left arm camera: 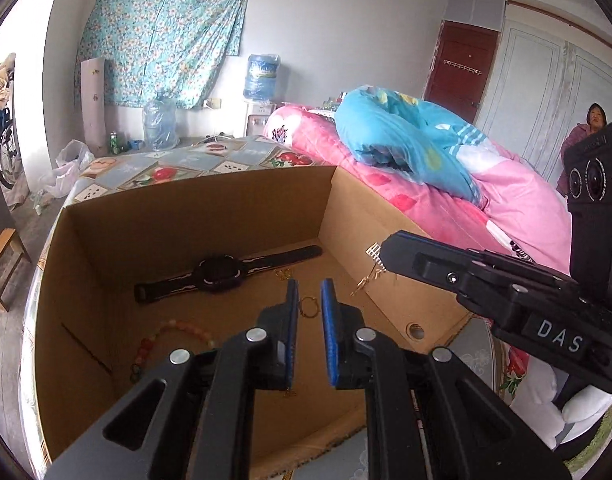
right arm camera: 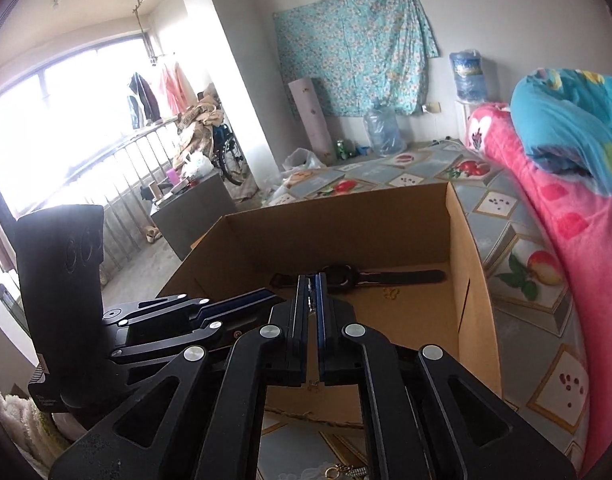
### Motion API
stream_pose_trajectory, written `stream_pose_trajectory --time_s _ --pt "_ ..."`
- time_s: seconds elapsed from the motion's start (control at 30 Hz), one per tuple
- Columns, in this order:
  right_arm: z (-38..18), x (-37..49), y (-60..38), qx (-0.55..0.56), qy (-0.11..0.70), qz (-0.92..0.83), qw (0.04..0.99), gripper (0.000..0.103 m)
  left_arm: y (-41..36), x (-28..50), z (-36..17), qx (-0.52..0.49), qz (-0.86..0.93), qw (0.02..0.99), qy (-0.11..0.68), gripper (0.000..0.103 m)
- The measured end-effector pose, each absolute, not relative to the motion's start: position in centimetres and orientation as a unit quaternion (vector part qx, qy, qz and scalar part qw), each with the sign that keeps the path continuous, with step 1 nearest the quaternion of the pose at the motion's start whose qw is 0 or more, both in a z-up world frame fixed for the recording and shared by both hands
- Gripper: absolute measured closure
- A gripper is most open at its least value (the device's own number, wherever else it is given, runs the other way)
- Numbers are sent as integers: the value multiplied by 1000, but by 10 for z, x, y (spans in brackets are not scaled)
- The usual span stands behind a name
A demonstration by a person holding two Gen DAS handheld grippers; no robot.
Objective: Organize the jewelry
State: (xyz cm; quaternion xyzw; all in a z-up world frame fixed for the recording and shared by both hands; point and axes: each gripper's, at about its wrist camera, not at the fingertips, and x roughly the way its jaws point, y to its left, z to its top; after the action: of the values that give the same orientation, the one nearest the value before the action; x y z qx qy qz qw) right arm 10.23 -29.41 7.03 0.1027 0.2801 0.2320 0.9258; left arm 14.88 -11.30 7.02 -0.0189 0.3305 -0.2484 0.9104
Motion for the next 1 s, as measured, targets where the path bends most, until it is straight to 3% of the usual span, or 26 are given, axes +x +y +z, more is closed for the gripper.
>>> stream_pose_trajectory --time_s 0.1,0.17,0.37,0.7,1.0 --pt "70 102 -296 104 280 229 926 90 -108 156 68 -38 -248 909 334 70" --pt "73 94 -299 105 276 226 928 89 -104 155 70 -51 -252 910 325 66" --pt "83 62 -317 121 251 213 937 88 -87 138 85 -58 -254 920 294 59" --pt "56 -24 -326 118 254 189 941 58 -67 49 96 -7 -283 927 247 36" --pt "-25 -65 -280 19 317 97 943 39 -61 6 48 24 -254 915 313 27"
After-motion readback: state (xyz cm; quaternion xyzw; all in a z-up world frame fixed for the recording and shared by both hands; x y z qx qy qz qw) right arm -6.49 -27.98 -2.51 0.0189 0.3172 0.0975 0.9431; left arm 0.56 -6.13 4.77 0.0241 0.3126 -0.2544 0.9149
